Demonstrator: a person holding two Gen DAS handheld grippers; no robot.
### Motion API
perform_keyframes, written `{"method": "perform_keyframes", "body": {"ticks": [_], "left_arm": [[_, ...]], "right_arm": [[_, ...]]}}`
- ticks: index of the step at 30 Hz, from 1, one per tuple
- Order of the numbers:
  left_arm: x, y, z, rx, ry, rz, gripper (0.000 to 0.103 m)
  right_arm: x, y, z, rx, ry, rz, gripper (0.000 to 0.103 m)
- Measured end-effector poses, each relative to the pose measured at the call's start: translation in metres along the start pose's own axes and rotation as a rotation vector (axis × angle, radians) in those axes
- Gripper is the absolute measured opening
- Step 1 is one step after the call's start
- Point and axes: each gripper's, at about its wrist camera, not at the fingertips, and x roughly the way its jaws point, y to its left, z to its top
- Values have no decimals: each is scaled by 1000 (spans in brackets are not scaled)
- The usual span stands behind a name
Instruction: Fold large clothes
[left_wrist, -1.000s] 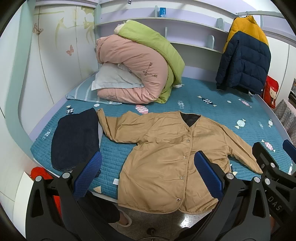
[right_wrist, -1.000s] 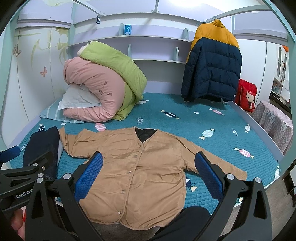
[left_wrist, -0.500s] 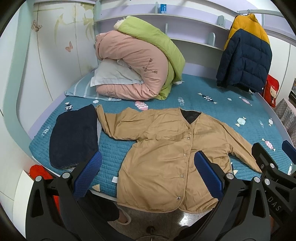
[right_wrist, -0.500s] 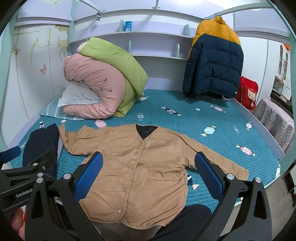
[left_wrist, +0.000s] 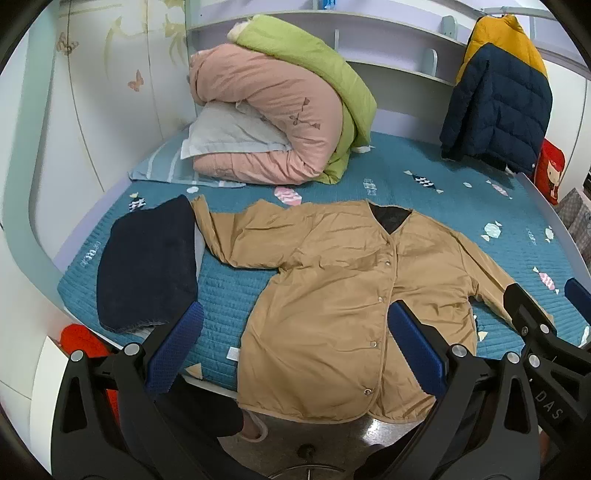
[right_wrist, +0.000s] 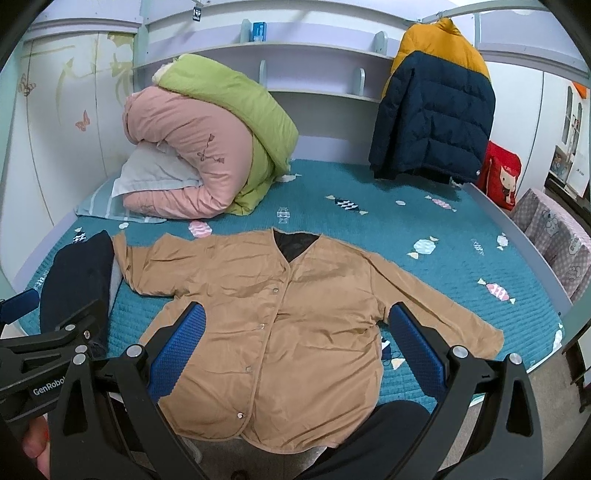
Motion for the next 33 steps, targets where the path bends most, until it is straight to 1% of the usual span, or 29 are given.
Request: {"method": "perform_keyframes", "body": {"ticks": [3, 14, 20, 25, 28, 30, 33], "left_arm": [[6, 3, 2, -5, 21, -8, 99], [16, 5, 3, -11, 55, -25, 99], [30, 7, 3, -18, 90, -34, 99], [51, 10, 4, -16, 142, -39, 99], [67, 14, 5, -22, 175, -35, 99], [82, 20, 5, -33, 208, -49, 99], [104, 28, 5, -57, 250, -69, 99]], "right_arm": [[5, 0, 1, 3, 15, 5, 96], [8, 3, 0, -5, 24, -5, 96], [22, 4, 0, -4, 50, -3, 96], [42, 8, 0, 8, 103, 24, 96], [58, 15, 1, -6, 132, 19, 96], [69, 19, 1, -4, 156, 21, 96], [87, 23, -2, 11, 208, 49, 96]]}}
